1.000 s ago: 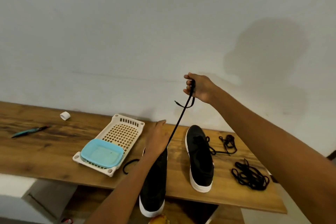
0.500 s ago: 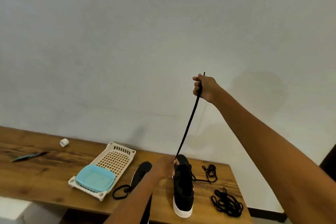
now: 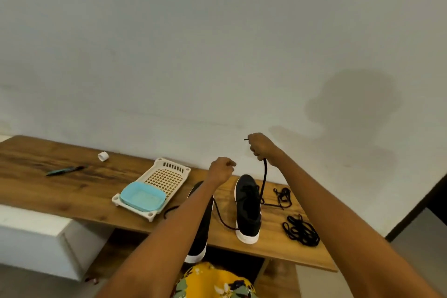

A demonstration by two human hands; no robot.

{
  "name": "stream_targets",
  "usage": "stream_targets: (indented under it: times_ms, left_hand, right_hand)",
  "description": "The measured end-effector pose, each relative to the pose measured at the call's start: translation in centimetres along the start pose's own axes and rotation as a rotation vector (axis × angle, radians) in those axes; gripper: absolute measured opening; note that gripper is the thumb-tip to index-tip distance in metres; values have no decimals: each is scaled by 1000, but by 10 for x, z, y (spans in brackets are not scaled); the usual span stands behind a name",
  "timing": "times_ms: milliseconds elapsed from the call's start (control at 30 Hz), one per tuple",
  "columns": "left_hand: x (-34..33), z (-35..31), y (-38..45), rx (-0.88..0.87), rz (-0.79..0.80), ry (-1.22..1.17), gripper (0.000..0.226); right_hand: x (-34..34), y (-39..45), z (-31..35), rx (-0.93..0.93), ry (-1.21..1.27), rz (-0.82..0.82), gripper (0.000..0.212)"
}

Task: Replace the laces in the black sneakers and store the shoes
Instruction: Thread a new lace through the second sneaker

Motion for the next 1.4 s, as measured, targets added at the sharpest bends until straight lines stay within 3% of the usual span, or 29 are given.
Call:
stream_targets:
  times_ms: [167, 300, 433, 500, 633, 767, 833, 1000, 1067, 1133, 1233, 1400]
  left_hand:
    - [11, 77, 6, 187, -176, 15, 26]
    - [19, 131, 17, 301, -302, -16, 25]
    - [10, 161, 42, 336, -193, 45, 12]
    - [5, 162, 52, 313, -119, 141, 16]
    - [-6, 167, 72, 292, -5, 295, 26]
    - [-5, 172, 83, 356, 38, 311, 19]
    - [3, 175, 86, 402, 61, 238, 18]
    - [24, 191, 77, 666, 177, -272, 19]
    - [24, 194, 73, 667, 168, -308, 8]
    - [22, 195, 71, 657, 126, -319, 14]
    - [20, 200, 69, 643, 132, -342, 24]
    - [19, 205, 66, 590, 142, -347, 18]
  right_hand:
    - [-52, 6, -52, 56, -27, -27, 35]
    - [-105, 22, -101, -28, 104, -49, 17]
    - [-160, 40, -138, -158, 289, -3, 16]
    - [-181, 47, -150, -176, 281, 23, 19]
    - [-202, 62, -159, -91, 224, -19, 17]
    - [-211, 74, -155, 58, 40, 2, 9]
    - [-215, 77, -154, 131, -30, 40, 8]
    - [-224, 75, -162, 133, -58, 152, 15]
    - [-230, 75, -160, 172, -164, 187, 17]
    - [-234, 75, -157, 192, -229, 209, 19]
    - [-238, 75, -157, 175, -233, 183, 21]
    - [-243, 72, -160, 126, -205, 106, 24]
Point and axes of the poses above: each hand's wrist, its own y-axis towards the middle knuckle, its own x-axis out of the back of the hand, z = x × y, the point moved 2 cm from there along y, towards the middle knuckle, and after that the axes turned 6 degrees about x, right-handed, at the moved point
